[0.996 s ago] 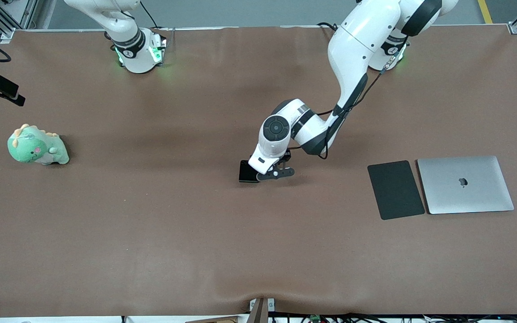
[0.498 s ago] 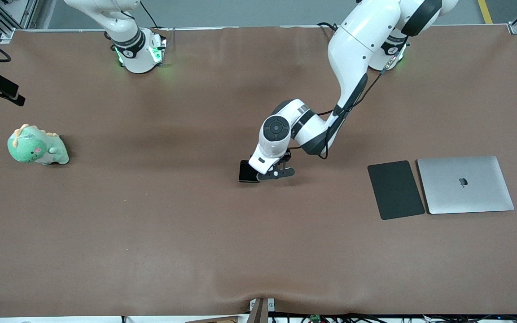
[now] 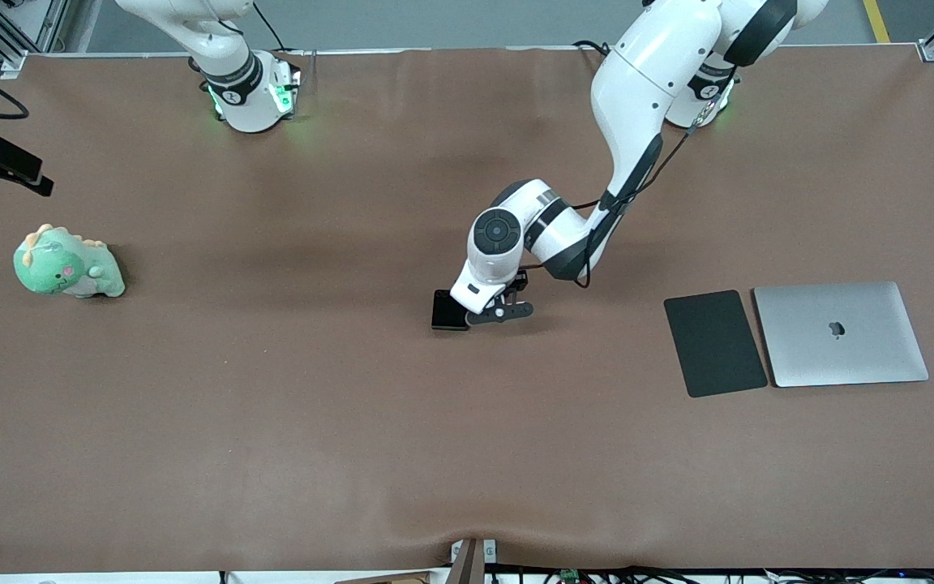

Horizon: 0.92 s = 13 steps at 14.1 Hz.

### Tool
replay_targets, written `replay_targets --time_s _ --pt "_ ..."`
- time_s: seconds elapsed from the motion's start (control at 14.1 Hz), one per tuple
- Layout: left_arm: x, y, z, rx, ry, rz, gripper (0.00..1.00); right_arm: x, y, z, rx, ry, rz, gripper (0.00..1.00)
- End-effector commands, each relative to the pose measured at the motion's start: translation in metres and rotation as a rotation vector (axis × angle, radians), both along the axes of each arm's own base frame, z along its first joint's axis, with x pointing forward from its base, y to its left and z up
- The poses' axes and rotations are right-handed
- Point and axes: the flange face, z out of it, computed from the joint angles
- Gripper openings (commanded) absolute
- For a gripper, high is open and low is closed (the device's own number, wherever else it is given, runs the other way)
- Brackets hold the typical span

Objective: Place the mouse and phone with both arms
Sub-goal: 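Carry the mouse toward the mouse pad while the right gripper reaches the phone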

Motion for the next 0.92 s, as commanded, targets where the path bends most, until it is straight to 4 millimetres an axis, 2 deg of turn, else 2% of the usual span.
replay_targets --time_s 0.0,0.21,0.43,0.5,0.71,0.85 --pt "-0.002 -0.003 -0.001 0.014 -0.022 0.011 0.70 0.029 0.036 -0.039 -0.003 0.054 0.059 1.00" --pt "-0.006 -0.008 -0.001 0.015 -0.022 0.016 0.64 0.058 0.073 -0.069 0.003 0.009 0.117 1.00" --pt "-0.006 -0.008 0.003 0.012 -0.026 0.018 0.49 0.090 0.118 -0.120 0.003 -0.021 0.182 1.00" --pt "-0.005 -0.008 0.004 0.012 -0.028 0.018 0.48 0.098 0.131 -0.139 0.004 -0.022 0.199 1.00" --pt "-0.004 -0.007 0.005 0.015 -0.027 0.016 0.42 0.111 0.161 -0.175 0.006 -0.030 0.243 1.00" --pt "0.002 0.000 0.019 0.035 -0.031 0.014 0.42 0.113 0.191 -0.224 -0.002 0.040 0.324 1.00"
